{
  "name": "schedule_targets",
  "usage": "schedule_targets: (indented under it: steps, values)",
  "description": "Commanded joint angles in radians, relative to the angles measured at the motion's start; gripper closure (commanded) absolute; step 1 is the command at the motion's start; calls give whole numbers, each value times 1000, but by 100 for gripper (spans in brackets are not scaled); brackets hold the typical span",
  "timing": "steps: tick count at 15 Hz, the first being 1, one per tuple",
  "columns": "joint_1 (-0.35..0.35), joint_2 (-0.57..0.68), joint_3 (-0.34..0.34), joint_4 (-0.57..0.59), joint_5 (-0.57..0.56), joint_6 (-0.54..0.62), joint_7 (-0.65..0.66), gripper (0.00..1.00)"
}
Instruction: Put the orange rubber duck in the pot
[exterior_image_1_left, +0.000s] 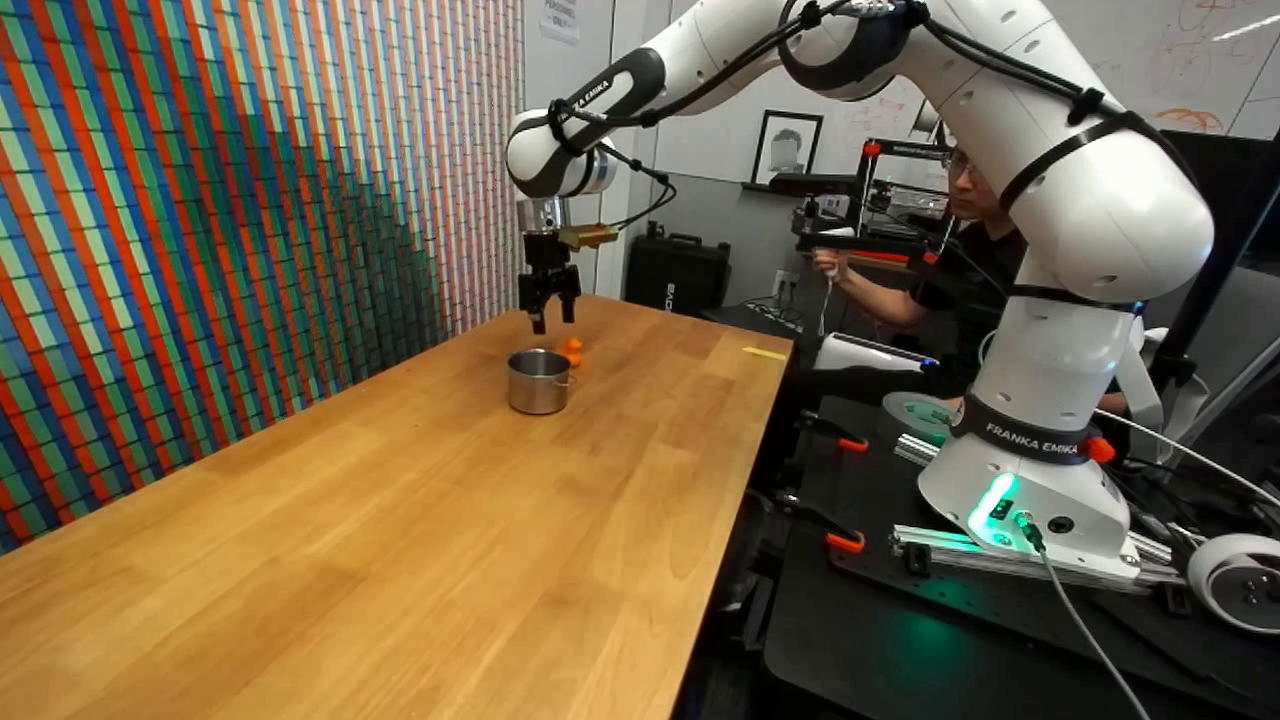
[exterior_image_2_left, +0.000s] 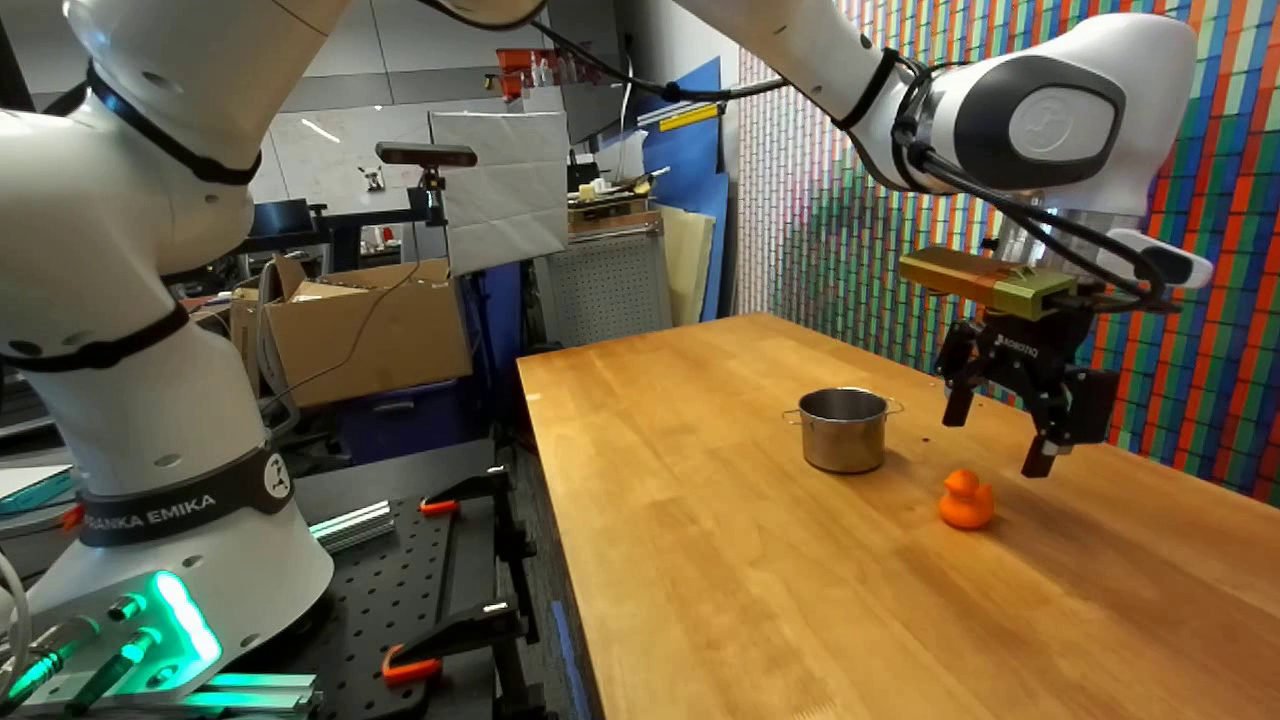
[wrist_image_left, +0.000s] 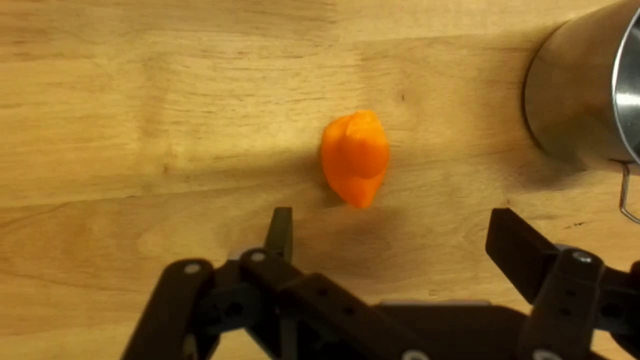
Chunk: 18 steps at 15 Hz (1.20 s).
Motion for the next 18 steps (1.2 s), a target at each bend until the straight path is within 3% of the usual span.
schedule_targets:
  steps: [1, 8, 9, 11, 17, 18]
  values:
    - [6, -12, -17, -23, -11, -13, -10, 0]
    - [10, -28, -25, -120, -28, 29, -12, 0]
    - [9, -29, -25, -135, -30, 47, -12, 25]
    - [8, -27, -27, -161, -33, 89, -12, 34]
    - [4, -47, -27, -217, -47, 205, -23, 82]
    - [6, -56, -25, -225, -46, 212, -22, 81]
